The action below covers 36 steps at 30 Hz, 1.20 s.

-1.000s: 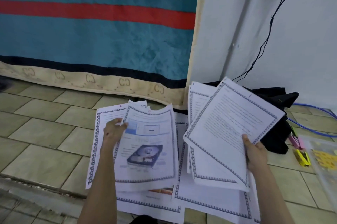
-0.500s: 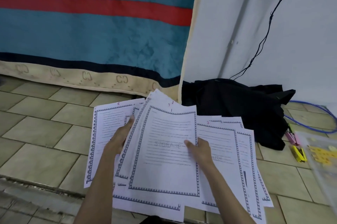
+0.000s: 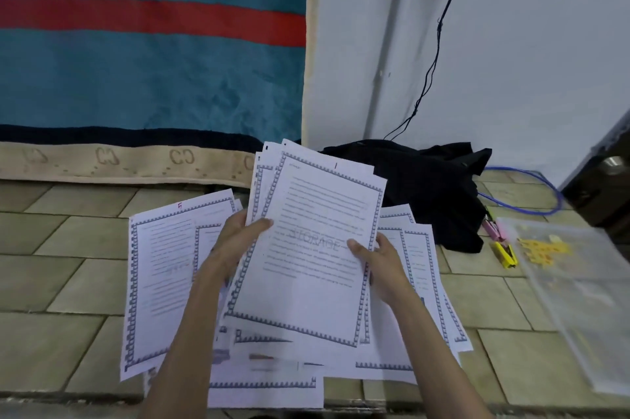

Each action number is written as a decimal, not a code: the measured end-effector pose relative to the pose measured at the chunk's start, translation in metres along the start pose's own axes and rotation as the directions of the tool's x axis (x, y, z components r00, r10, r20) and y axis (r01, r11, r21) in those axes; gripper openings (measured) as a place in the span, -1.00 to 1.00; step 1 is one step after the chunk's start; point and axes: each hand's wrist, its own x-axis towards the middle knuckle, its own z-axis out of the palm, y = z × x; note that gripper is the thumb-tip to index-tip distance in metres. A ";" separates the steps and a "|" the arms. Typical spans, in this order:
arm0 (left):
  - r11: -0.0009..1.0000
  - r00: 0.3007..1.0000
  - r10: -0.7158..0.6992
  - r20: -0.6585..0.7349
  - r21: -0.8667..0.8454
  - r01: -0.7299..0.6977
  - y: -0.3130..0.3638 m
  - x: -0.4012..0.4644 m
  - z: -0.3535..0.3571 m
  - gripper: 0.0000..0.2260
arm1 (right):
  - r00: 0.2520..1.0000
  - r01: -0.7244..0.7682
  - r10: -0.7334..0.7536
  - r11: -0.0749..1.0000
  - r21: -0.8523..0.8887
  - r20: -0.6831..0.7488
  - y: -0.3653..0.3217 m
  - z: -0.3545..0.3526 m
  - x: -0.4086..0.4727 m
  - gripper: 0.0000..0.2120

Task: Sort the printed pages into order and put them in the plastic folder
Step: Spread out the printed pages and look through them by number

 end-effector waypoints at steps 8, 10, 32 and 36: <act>0.980 0.984 0.175 -0.044 0.101 -0.170 0.026 0.005 0.031 -0.30 | 0.937 0.339 -0.320 0.929 -0.149 0.140 -0.070 -0.009 -0.012 -0.72; 0.978 0.979 0.196 -0.059 0.085 -0.191 0.031 0.009 0.038 -0.37 | 0.903 0.427 -0.411 0.887 -0.177 0.123 -0.082 -0.012 -0.012 -0.72; 0.916 0.930 -0.306 -0.205 0.202 0.346 -0.015 0.022 0.046 -0.52 | 0.830 0.277 -0.435 0.865 -0.418 -0.348 -0.070 -0.081 0.014 -0.69; 0.837 0.894 -0.396 -0.209 0.319 0.445 -0.030 0.022 0.070 -0.53 | 0.891 -0.061 -0.027 0.982 -0.179 -0.453 -0.022 -0.117 0.019 -0.65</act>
